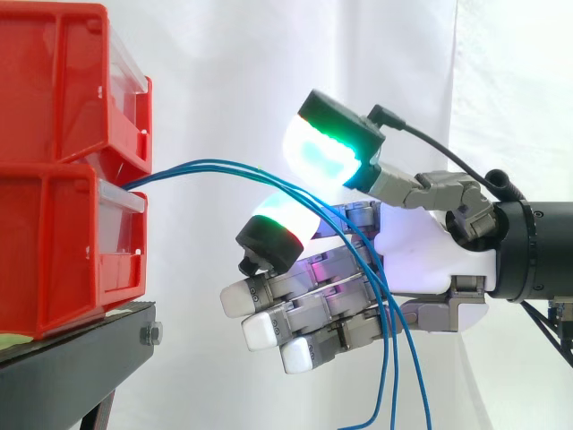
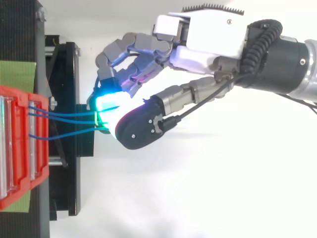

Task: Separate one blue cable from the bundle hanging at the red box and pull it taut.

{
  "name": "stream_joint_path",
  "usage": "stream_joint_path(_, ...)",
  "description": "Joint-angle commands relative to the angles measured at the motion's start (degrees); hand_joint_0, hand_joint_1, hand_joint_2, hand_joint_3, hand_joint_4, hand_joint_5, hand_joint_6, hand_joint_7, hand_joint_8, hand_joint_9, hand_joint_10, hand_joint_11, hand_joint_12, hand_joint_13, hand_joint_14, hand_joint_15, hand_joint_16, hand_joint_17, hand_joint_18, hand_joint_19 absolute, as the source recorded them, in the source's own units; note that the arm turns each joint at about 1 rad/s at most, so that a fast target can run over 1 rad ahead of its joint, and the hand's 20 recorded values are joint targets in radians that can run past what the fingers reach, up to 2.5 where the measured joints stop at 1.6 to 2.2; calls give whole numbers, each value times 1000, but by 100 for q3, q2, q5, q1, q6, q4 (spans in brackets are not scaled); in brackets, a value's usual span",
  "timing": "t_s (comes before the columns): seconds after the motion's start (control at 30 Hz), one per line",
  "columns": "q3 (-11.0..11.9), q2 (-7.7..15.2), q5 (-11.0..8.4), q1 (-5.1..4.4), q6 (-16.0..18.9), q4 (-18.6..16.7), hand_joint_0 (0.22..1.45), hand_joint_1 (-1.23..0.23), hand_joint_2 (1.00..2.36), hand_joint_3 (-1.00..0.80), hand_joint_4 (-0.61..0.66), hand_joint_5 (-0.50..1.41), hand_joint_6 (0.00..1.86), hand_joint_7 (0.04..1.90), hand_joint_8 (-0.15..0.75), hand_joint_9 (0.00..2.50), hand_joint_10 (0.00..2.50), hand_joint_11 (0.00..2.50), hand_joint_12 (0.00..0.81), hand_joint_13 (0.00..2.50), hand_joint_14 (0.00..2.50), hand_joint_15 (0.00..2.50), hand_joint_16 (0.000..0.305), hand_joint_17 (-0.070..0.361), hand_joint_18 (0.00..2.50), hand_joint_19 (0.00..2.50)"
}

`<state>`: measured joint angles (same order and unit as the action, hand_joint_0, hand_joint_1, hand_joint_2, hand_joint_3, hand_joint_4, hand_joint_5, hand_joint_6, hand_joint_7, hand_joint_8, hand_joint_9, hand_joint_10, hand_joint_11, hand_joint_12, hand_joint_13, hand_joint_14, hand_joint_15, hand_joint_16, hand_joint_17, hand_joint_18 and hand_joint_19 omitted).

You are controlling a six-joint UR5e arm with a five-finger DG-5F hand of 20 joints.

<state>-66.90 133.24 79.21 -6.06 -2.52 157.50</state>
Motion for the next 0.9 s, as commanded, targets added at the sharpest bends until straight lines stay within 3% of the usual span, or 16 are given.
stream_joint_path(0.0,2,-9,-2,0,-3,0,608,-702,1014,-354,155,-174,863,1234,365,789,10,236,331,791,12,291,39,87,624,558)
stream_joint_path(0.23,-7,0,-2,0,6,0,619,-784,1027,-180,108,-198,891,1253,355,735,8,243,331,778,12,299,39,88,608,554)
stream_joint_path(0.3,-7,0,-11,0,6,0,636,-804,1025,-200,102,-205,897,1218,349,723,8,246,328,772,12,298,39,88,601,550)
stream_joint_path(0.47,-7,0,-11,0,-3,0,690,-837,1000,-500,134,-203,895,1165,338,719,8,235,318,770,12,289,39,88,594,541)
stream_joint_path(0.8,-7,0,-20,0,-3,0,513,-870,1000,-500,170,-188,890,1137,368,772,8,257,334,802,11,285,41,91,639,536)
stream_joint_path(0.87,-7,0,-20,0,-3,0,498,-752,1000,-500,176,-183,887,1118,371,782,9,239,339,812,11,276,41,93,657,533)
